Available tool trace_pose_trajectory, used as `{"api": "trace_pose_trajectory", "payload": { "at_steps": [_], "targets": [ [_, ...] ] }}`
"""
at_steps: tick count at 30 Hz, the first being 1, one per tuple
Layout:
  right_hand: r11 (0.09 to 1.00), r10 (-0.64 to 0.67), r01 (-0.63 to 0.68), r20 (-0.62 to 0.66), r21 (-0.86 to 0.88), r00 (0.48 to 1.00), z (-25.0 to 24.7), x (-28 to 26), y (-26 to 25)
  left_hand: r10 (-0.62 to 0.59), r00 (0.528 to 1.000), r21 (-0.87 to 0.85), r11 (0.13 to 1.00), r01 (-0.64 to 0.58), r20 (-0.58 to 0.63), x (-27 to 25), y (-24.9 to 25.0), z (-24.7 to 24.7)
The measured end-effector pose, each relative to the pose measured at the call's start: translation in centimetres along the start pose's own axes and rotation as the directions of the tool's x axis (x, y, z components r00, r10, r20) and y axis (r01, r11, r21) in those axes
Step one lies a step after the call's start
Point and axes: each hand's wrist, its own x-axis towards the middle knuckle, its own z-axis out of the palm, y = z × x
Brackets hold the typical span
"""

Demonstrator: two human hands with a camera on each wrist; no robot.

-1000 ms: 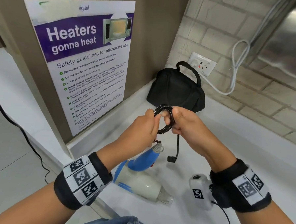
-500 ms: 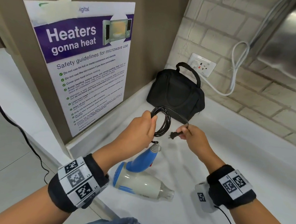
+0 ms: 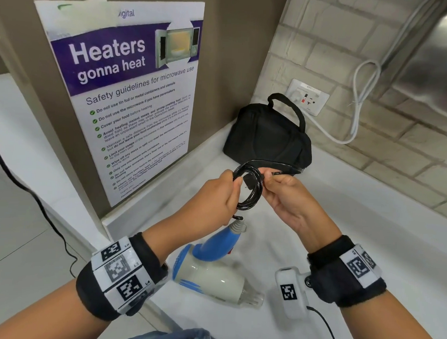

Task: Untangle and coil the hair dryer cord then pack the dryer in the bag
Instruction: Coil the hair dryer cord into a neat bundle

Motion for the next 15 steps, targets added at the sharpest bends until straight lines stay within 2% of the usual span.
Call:
{"api": "trace_pose_trajectory", "payload": {
  "at_steps": [5, 10, 15],
  "targets": [
    [0.992, 0.053, -0.061, 0.075, 0.109, 0.996, 0.7, -0.4, 0.0, -0.001, 1.0, -0.08, 0.997, 0.003, 0.022, 0.2, -0.3, 0.0],
    [0.986, 0.114, -0.133, 0.17, 0.106, 0.979, 1.9, -1.4, -0.3, -0.023, 0.999, -0.157, 0.987, 0.027, 0.031, 0.2, -0.4, 0.2],
    [0.955, 0.217, -0.243, 0.163, 0.167, 0.963, 2.2, -1.7, -0.4, -0.041, 0.999, -0.079, 0.996, 0.041, 0.007, 0.7, -0.3, 0.3]
  ]
}}
